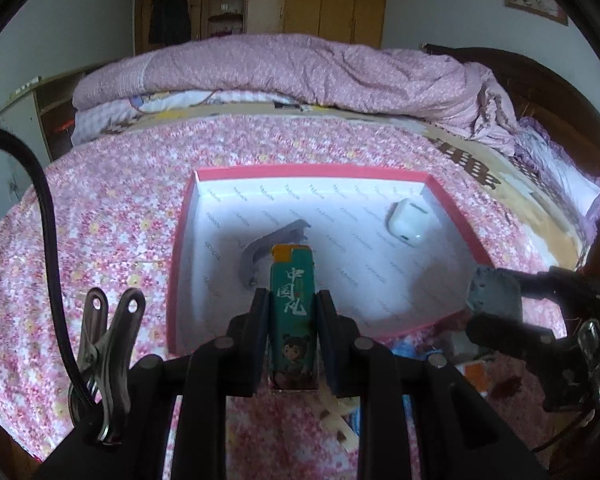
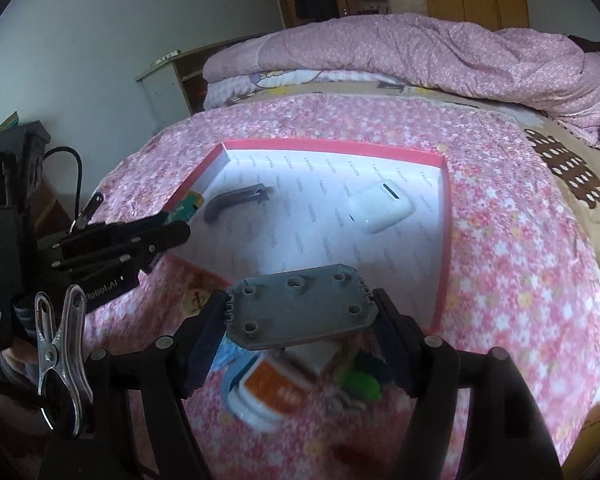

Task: Organize rigid objects
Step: 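Carry the lighter and grey plate into the tray and release them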

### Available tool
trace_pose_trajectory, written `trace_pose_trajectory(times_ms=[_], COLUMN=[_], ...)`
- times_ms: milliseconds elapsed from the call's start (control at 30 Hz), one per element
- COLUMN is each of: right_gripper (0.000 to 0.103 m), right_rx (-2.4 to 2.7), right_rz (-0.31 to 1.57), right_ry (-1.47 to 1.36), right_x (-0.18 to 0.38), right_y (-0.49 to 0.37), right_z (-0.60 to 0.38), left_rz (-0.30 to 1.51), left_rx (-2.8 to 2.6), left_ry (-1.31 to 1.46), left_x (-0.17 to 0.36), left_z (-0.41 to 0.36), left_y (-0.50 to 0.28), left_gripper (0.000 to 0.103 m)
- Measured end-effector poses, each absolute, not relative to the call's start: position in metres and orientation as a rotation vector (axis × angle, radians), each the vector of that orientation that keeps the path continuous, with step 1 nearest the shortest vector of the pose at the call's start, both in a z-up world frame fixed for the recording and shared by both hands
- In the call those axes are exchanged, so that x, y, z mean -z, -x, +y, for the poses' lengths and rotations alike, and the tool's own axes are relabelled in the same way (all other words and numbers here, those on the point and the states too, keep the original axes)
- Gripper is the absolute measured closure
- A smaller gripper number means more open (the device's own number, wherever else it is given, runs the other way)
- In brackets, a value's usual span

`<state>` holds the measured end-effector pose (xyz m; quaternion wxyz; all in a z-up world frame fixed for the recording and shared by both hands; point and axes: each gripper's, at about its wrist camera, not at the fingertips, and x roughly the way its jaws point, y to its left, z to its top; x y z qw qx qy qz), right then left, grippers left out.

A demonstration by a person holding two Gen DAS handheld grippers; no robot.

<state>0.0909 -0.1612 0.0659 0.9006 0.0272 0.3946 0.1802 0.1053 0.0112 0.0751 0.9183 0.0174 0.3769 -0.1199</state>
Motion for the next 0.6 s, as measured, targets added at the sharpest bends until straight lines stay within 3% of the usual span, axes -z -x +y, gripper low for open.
trace_pose_trajectory(times_ms=[367,600], right_gripper=[0.031,0.031], right_rx=[-0.321,-0.288], right_rz=[0.914,0.942], right_ry=[-0.057,-0.046], right_x=[-0.046,-0.034], right_y=[-0.144,-0.162], right_z=[-0.161,-0.163], left_rz=[0.886,0.858], left_rx=[0.207,0.198], left_ry=[-0.027,-0.057], left_x=[-0.049,-0.048], left_z=[0.012,0.005], left_y=[-0.153,-0.167], left_gripper=[0.079,0.079])
